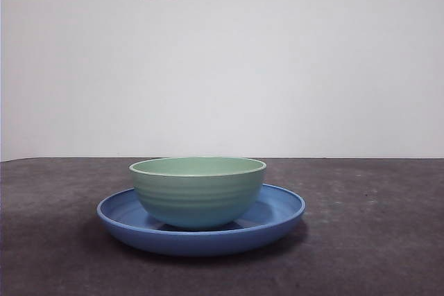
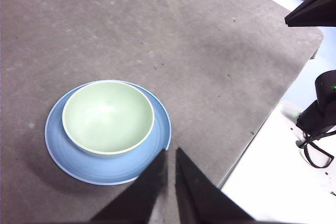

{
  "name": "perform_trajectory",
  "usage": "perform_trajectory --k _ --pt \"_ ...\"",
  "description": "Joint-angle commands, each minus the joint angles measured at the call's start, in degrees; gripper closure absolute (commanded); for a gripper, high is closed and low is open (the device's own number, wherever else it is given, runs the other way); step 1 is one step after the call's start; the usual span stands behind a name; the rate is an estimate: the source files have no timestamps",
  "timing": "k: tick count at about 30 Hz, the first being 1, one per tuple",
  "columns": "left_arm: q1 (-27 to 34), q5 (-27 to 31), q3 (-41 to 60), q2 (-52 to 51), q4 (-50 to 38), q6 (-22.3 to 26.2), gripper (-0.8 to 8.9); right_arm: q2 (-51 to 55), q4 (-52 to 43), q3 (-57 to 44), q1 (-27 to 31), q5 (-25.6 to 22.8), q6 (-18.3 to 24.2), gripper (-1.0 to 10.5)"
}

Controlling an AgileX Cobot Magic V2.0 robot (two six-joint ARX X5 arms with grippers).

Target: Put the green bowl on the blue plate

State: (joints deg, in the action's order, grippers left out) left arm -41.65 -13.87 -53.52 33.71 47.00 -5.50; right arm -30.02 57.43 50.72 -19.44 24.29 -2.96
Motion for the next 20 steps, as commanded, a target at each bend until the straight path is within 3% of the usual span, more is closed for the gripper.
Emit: perform_trajectory --k 1,16,20 --pt "-0.4 -0.3 -0.5 0.2 -0.3 -0.2 7.94 -0.1 -0.7 0.2 -0.3 0.3 0.3 9.3" --pt "-0.1 -0.3 -0.5 0.2 -0.3 -0.2 7.94 -0.1 -0.9 0.2 -0.3 0.3 0.3 9.3" --pt "3.2 -0.4 -0.5 -0.9 -0.3 -0.2 7.94 -0.1 -0.9 0.2 -0.3 0.2 0.3 9.3"
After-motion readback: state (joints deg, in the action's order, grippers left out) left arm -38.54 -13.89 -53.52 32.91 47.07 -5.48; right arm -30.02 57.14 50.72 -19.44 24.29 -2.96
